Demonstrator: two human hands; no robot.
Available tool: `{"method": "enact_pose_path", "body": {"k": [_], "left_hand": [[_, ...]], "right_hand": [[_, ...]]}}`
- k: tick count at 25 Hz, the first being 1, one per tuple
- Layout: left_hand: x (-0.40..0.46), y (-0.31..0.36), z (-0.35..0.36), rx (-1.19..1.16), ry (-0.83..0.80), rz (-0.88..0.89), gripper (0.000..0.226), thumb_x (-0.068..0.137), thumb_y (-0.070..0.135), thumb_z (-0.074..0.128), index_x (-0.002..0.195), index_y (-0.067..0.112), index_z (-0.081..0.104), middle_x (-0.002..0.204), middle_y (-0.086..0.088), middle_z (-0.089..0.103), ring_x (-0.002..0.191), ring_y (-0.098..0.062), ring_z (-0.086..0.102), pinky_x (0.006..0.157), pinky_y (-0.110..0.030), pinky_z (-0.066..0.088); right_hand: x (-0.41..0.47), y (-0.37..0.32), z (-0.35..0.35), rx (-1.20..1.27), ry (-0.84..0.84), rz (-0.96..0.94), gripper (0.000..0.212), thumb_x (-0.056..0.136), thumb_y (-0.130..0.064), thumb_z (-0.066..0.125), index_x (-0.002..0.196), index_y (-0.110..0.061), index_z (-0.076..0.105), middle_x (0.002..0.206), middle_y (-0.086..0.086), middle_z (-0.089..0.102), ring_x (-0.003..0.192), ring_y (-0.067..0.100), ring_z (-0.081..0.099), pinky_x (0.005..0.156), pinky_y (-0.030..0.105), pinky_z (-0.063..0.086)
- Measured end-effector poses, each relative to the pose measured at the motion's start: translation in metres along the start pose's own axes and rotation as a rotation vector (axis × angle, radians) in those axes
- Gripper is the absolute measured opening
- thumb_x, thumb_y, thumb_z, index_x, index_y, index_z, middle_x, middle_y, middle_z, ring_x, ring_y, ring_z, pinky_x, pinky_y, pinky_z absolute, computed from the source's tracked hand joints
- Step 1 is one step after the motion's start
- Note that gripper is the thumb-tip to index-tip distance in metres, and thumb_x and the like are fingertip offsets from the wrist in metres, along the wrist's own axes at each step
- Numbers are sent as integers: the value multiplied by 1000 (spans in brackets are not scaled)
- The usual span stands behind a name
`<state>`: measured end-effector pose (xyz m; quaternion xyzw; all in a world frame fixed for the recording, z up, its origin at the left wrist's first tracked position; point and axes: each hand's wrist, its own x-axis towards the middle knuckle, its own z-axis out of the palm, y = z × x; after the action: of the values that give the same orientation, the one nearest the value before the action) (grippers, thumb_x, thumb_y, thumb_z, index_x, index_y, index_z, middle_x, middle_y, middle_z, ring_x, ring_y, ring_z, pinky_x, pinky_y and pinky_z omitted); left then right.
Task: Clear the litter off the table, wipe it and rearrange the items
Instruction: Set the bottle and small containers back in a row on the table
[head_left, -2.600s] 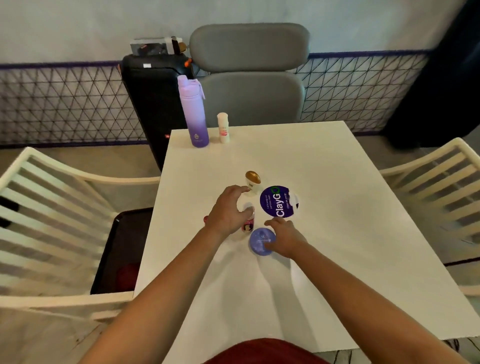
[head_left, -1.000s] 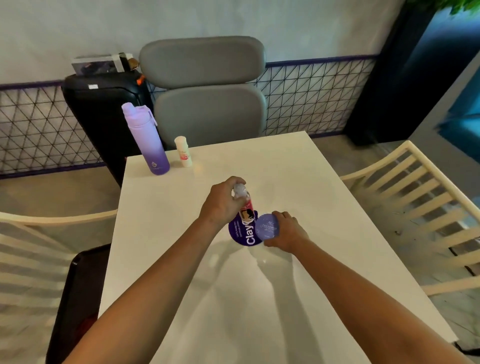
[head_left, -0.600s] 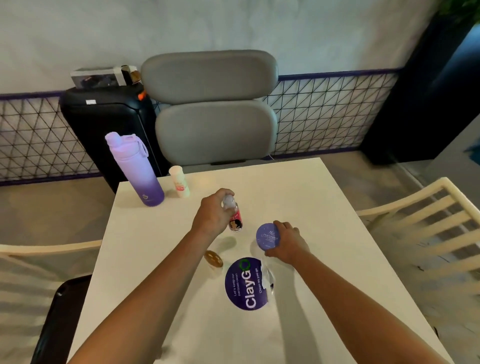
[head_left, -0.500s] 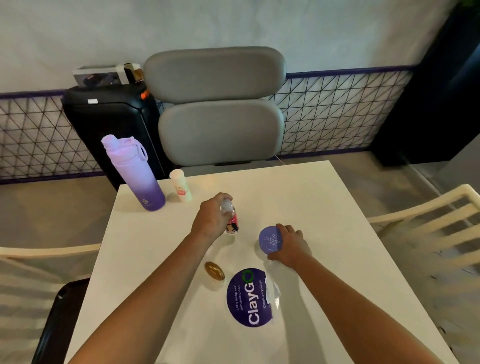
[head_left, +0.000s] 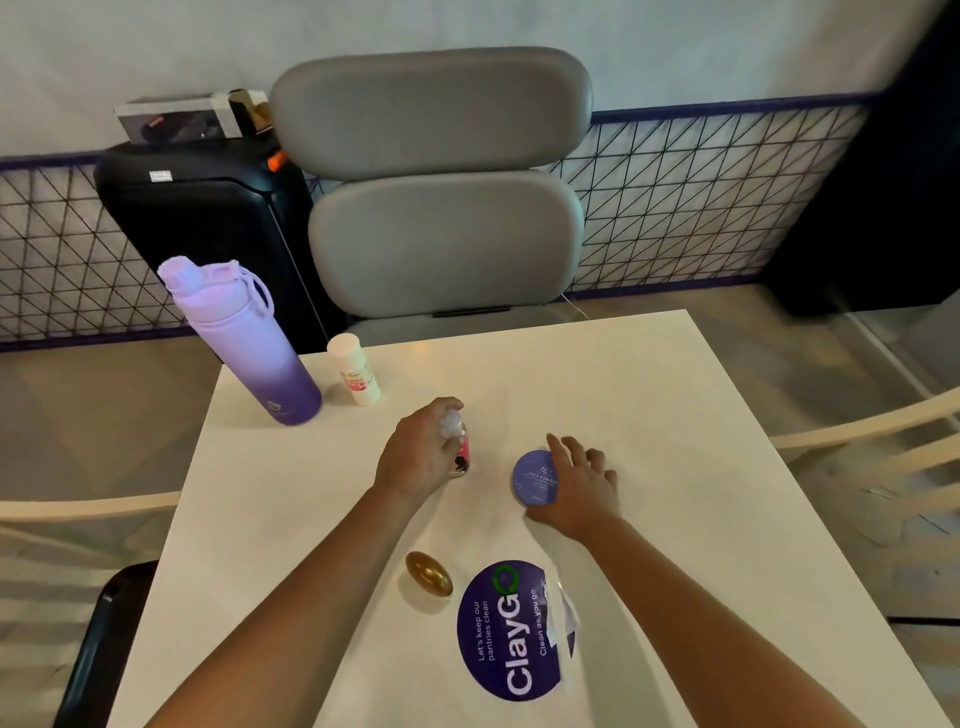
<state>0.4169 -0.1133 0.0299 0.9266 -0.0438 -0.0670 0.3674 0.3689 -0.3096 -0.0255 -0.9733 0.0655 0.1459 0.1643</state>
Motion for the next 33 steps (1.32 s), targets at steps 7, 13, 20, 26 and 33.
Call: {"method": "enact_pose_path", "body": {"k": [7,13,20,26,33], "left_hand": [[-13,-76,0,96,240,-281,52,87,33,56,135,22,41,149,-7,29,134,-31,32,105,-48,34],[-29,-145,-2,478,45,-282,52,91,51,39,139,32,32,149,5,28,137,-19,23,109,-53,18],[-30,-156,5,533,121,-239,60,83,61,23,135,34,39,143,6,38,132,-19,33,106,-54,22],[-24,-157,4,563,123,-262,67,79,63,15,135,35,36,144,9,35,132,-17,31,106,-52,22],[-26,-160,4,549,104,-270,73,74,65,5,136,38,33,145,11,32,133,-16,29,108,-51,22]], "right_hand": [[7,-62,3,459,51,-162,68,84,-23,64,142,-19,29,145,-2,33,131,17,38,103,30,38],[29,-85,21,606,5,-63,56,81,-21,67,132,-14,44,129,4,53,117,22,52,96,32,44],[82,-112,24,635,51,-58,26,81,-17,66,103,-6,59,96,11,65,83,24,56,72,28,42],[143,-140,17,614,76,-167,31,81,-21,67,108,-7,61,100,15,67,91,30,61,78,34,46],[162,-146,40,665,127,-184,40,87,-16,56,126,-12,49,110,11,65,98,27,58,85,34,48]]}}
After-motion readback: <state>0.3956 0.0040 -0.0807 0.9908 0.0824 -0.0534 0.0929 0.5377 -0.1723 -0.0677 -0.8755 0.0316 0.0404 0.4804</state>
